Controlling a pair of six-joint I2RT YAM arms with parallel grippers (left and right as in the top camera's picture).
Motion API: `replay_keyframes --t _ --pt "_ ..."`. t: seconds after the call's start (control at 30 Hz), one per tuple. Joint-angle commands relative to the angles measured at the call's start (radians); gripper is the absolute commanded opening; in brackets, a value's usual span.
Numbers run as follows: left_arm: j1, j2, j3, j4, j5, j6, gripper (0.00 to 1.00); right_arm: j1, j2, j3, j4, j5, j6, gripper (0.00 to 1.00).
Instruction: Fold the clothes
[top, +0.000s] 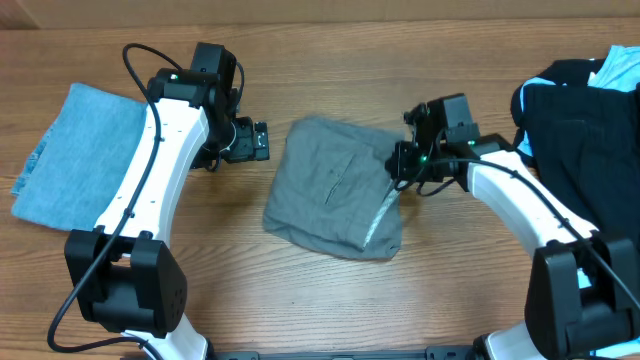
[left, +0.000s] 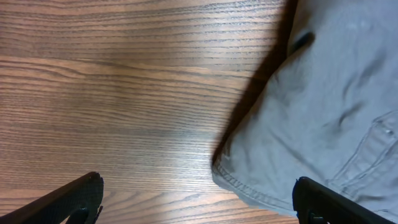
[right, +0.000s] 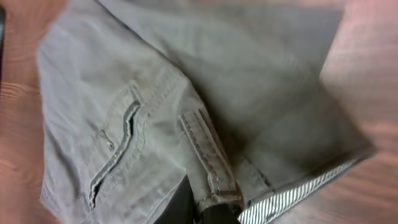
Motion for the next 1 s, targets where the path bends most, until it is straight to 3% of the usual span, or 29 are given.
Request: replay_keyframes --t 0.0,0.17,0.3,0.33,0.37,0.43,0.57,0.7,0.83,0.93,0.97 --pt "0.005 -0.013 0.009 0.001 -0.014 0.013 1.00 -0.005 -0.032 0.028 0.014 0.051 -0.069 0.04" --pt "0.005 -0.013 0.009 0.001 -0.013 0.013 1.00 0.000 -0.031 0.009 0.075 0.217 -0.069 0.04" --pt "0.005 -0.013 0.009 0.001 -0.014 0.013 1.00 0.001 -0.004 -0.008 0.112 0.225 -0.069 0.04" --pt "0.005 -0.013 0.009 0.001 -0.014 0.013 1.00 0.001 0.014 -0.008 0.118 0.225 -0.069 0.14" --pt "0.005 -0.013 0.009 0.001 -0.014 0.013 1.00 0.001 0.041 -0.008 0.122 0.225 -0.069 0.32" --pt "0.005 -0.013 0.009 0.001 -0.013 0.013 1.00 0.001 0.084 -0.008 0.126 0.225 -0.069 0.47" --pt "0.005 -0.013 0.009 0.001 -0.014 0.013 1.00 -0.014 0.037 0.023 0.073 0.286 -0.037 0.48" --pt "0.005 -0.013 0.009 0.001 -0.014 0.013 1.00 -0.009 -0.178 0.043 -0.036 0.264 -0.034 0.55" --pt "0.005 -0.013 0.009 0.001 -0.014 0.013 1.00 0.002 -0.281 0.043 -0.121 -0.022 -0.039 0.48" --pt "0.005 -0.013 0.009 0.001 -0.014 0.013 1.00 0.017 -0.263 0.006 -0.146 -0.232 -0.039 0.07" --pt "0.005 -0.013 0.009 0.001 -0.013 0.013 1.00 0.029 -0.250 -0.014 -0.144 -0.252 -0.039 0.04"
